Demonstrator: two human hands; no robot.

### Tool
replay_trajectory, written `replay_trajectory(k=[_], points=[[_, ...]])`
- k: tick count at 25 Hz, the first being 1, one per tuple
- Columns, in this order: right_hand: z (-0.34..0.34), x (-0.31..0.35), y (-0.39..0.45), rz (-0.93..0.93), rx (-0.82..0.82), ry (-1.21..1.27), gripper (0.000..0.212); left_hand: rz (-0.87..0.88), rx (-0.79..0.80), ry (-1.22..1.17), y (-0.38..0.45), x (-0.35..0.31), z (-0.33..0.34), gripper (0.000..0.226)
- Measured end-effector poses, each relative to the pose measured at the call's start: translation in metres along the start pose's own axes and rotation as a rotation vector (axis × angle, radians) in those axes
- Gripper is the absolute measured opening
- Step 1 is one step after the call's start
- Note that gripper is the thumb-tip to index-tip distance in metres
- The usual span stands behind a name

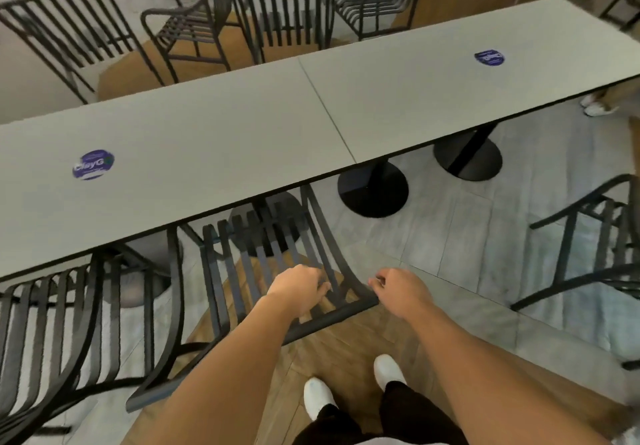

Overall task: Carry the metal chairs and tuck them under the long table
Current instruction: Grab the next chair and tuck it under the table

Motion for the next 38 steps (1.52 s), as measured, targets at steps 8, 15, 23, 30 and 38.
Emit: replay_trajectory(k=[8,15,23,30,38], points=[[-0.056,-0.155,-0.009,0.268,-0.051,0.089,0.037,0.151,0.014,0.069,0.068,-0.136,-0.020,0.042],[-0.114,-0.309,-0.023,0.418,-0.110,0.161,0.042,0.269,0.036,0.144,0.130,-0.300,-0.023,0.043],[-0.168,-0.473,-0.060,0.560,-0.161,0.275,0.042,0.455,0.108,0.248,0.188,-0.480,0.003,0.047],[-0.187,-0.580,-0.102,0.753,-0.233,0.385,0.045,0.712,0.197,0.338,0.225,-0.618,0.020,0.045],[-0.216,-0.667,-0.135,0.969,-0.342,0.499,0.046,0.931,0.266,0.472,0.276,-0.750,0.023,0.039]])
Point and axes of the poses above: each hand's wrist, its own y-axis towards the middle knuckle, its own z-axis out of the palm, x = y × z, the point moved 9 cm from there along y, towards the middle knuckle, and after that the axes turned 4 degrees about y, right-handed, at the moved point
